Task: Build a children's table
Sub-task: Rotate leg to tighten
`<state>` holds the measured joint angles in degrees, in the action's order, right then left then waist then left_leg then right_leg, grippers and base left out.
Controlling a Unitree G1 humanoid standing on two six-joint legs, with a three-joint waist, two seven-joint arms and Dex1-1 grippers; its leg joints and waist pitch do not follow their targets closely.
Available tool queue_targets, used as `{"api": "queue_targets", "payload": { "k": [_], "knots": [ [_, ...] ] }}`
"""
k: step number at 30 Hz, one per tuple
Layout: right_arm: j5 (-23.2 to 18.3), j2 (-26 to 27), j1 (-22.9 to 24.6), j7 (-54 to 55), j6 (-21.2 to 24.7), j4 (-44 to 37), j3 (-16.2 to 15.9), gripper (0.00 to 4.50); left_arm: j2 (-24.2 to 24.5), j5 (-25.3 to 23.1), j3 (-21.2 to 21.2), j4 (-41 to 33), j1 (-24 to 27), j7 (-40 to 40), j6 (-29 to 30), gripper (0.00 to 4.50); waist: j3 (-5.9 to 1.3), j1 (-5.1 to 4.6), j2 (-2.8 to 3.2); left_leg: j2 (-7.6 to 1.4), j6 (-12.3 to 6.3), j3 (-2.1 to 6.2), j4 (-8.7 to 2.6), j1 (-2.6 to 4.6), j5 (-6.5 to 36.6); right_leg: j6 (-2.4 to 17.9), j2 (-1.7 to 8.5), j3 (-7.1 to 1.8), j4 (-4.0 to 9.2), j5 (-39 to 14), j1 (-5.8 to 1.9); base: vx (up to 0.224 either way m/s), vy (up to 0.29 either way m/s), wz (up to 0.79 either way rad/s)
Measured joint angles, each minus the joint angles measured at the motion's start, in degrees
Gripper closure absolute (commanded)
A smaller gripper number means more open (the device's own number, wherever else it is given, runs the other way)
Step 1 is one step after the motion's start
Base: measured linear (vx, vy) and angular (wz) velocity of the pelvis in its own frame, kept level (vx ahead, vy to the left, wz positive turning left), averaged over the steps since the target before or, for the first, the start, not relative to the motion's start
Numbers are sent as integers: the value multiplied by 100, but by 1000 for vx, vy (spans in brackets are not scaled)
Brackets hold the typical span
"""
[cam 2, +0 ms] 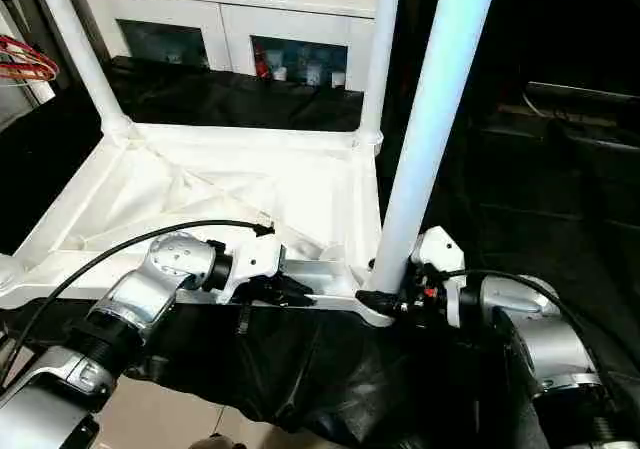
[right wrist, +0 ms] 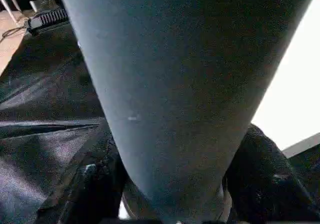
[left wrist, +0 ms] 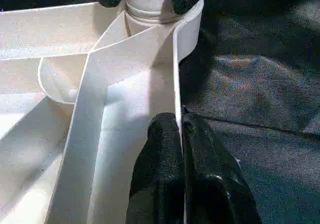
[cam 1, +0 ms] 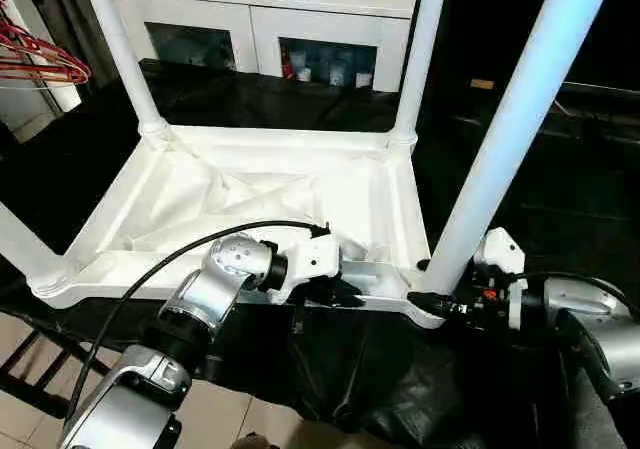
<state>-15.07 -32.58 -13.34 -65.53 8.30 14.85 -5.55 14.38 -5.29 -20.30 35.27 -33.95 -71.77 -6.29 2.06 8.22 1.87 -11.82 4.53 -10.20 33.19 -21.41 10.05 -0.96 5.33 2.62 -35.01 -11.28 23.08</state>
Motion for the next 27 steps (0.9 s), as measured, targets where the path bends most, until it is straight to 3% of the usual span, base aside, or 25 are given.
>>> {"api": "queue_targets", "payload": {
  "k": [4,5,13,19,27],
  "knots": [
    [-7,34,-22,-5,-73,-19,2,217,21,6,-1,0,0,0,0,450,1,-7,-5,-2,0,0,1,5,0,1,-2,0,-5,0,-2,0,0,0],
    [-7,41,-21,-1,-90,-15,2,241,25,6,-1,0,0,0,0,450,2,-9,-7,-2,1,0,2,5,0,2,-2,0,-6,2,-1,0,0,0],
    [-29,412,246,462,-69,-140,221,251,-84,-2,11,3,-1,235,180,450,3,-13,-24,-2,4,1,9,18,2,10,-2,-3,-10,8,-11,0,0,0],
    [299,1263,160,2254,-16,129,525,251,-461,-219,106,420,-198,1110,447,450,-9,-122,-52,3,8,3,-3,53,3,-3,-2,-5,6,14,-38,0,0,0],
    [1046,2408,-593,4666,-186,1041,661,252,-892,-483,178,885,-456,2243,839,450,-11,-325,-53,23,9,36,-41,110,3,-8,-2,10,73,11,-77,-7,0,0]
  ]
}}
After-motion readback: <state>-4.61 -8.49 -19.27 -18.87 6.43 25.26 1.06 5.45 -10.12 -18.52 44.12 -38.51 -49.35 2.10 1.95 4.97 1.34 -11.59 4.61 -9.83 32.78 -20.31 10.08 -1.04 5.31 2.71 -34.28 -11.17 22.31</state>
